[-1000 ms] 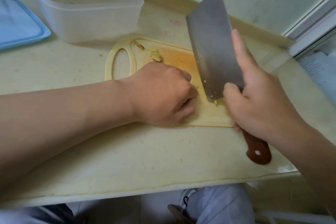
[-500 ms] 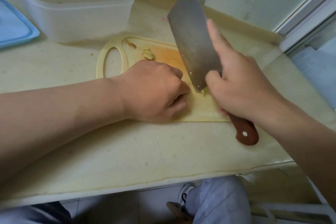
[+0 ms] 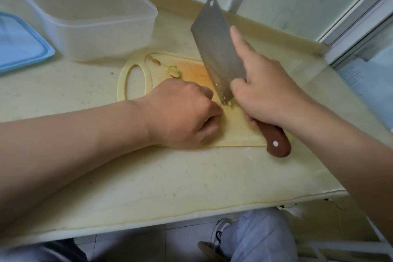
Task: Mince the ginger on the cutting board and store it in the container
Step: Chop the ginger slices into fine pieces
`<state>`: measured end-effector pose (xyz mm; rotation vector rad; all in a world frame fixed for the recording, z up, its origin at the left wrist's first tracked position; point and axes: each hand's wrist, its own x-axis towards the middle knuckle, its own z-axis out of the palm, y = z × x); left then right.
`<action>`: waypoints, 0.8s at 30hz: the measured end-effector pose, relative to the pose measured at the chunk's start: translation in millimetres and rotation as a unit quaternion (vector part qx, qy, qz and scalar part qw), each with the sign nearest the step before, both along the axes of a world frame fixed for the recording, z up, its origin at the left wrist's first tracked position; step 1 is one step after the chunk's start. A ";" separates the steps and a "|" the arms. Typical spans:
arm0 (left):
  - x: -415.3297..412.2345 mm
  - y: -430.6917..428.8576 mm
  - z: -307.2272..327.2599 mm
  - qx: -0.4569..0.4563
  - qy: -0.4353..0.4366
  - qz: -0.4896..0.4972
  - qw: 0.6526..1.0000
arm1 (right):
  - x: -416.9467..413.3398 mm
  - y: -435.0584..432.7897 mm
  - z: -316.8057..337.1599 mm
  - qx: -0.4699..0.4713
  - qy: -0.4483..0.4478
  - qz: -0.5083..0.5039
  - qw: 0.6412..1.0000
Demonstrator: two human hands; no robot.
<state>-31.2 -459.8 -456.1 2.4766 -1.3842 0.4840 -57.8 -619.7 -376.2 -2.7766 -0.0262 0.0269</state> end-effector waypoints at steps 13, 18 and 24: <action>2.0 -0.8 -0.9 -0.009 -0.003 -0.006 1.000 | 12.7 -0.2 8.4 -0.031 0.054 0.017 0.998; 1.0 0.2 0.0 -0.009 0.000 -0.005 1.000 | -4.7 -4.0 -1.5 -0.005 -0.010 0.014 1.000; 2.9 -0.2 -3.1 -0.003 -0.004 0.000 1.000 | -38.3 -19.4 -1.9 -0.050 -0.029 0.023 0.998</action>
